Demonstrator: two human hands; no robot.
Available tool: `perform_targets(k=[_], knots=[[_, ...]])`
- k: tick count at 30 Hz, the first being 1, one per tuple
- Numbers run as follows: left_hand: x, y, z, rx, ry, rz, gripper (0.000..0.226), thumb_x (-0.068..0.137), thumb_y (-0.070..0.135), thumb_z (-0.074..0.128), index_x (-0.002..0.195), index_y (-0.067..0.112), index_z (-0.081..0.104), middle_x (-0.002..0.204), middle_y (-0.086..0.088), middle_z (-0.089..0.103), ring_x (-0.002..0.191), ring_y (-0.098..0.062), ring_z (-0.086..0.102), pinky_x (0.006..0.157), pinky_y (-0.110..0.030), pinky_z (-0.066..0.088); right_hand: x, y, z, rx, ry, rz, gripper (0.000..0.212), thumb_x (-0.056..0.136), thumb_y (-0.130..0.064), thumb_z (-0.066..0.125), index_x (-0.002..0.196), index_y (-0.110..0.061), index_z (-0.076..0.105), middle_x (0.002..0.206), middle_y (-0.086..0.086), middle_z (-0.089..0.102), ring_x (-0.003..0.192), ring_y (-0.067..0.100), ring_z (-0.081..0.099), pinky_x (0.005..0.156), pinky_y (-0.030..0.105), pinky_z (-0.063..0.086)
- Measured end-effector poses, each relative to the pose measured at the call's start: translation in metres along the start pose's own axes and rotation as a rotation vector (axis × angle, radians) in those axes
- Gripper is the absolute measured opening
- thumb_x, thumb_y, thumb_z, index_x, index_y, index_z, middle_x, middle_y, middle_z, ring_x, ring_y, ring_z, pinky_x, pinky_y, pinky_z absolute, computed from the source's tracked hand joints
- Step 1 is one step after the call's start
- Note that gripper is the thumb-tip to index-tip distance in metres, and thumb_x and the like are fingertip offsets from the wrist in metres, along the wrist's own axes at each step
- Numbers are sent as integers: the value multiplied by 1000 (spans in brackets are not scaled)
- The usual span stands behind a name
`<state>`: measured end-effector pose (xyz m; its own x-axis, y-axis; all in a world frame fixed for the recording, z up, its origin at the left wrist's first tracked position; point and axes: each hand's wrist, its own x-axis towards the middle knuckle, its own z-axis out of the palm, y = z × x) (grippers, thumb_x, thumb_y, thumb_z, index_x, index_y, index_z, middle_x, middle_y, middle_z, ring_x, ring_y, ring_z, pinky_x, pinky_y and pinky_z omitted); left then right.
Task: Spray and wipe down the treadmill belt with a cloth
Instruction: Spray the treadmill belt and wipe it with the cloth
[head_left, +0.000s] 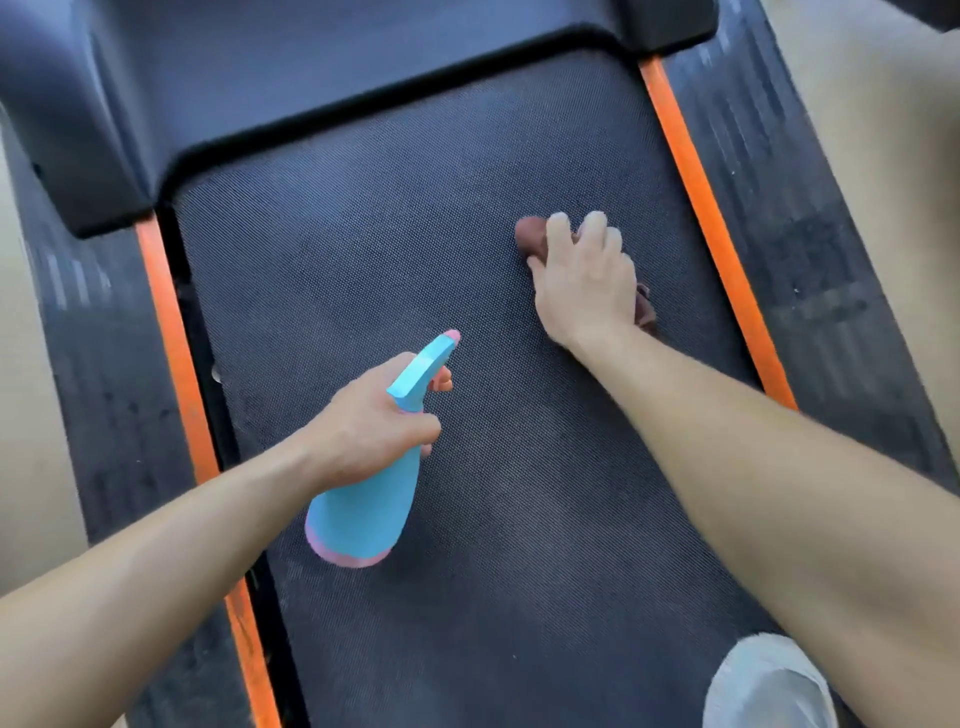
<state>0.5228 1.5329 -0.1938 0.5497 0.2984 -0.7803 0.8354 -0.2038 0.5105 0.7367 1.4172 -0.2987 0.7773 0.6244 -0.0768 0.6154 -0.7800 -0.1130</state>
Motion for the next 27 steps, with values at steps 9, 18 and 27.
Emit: perform_targets(k=[9, 18, 27], knots=[[-7, -9, -15, -70, 86, 14, 50, 58, 28, 62, 106, 43, 65, 113, 15, 72, 92, -23, 76, 95, -49, 58, -128, 37, 8, -18, -22, -211, 36, 90, -38, 68, 108, -10, 56, 96, 18, 49, 79, 35, 50, 62, 46, 47], [-17, -24, -20, 11, 103, 10, 53, 58, 31, 62, 109, 47, 63, 109, 13, 74, 88, -22, 74, 93, -47, 58, 22, -20, 3, -5, 72, -35, 46, 100, -46, 46, 130, -11, 45, 125, 22, 47, 106, 40, 49, 82, 50, 46], [-17, -32, -22, -15, 169, -3, 58, 50, 41, 64, 107, 47, 62, 110, 8, 74, 97, -26, 70, 91, -49, 57, -85, -21, 21, 21, 13, -541, 37, 93, -45, 52, 114, -15, 58, 99, 15, 51, 85, 34, 51, 66, 44, 43]])
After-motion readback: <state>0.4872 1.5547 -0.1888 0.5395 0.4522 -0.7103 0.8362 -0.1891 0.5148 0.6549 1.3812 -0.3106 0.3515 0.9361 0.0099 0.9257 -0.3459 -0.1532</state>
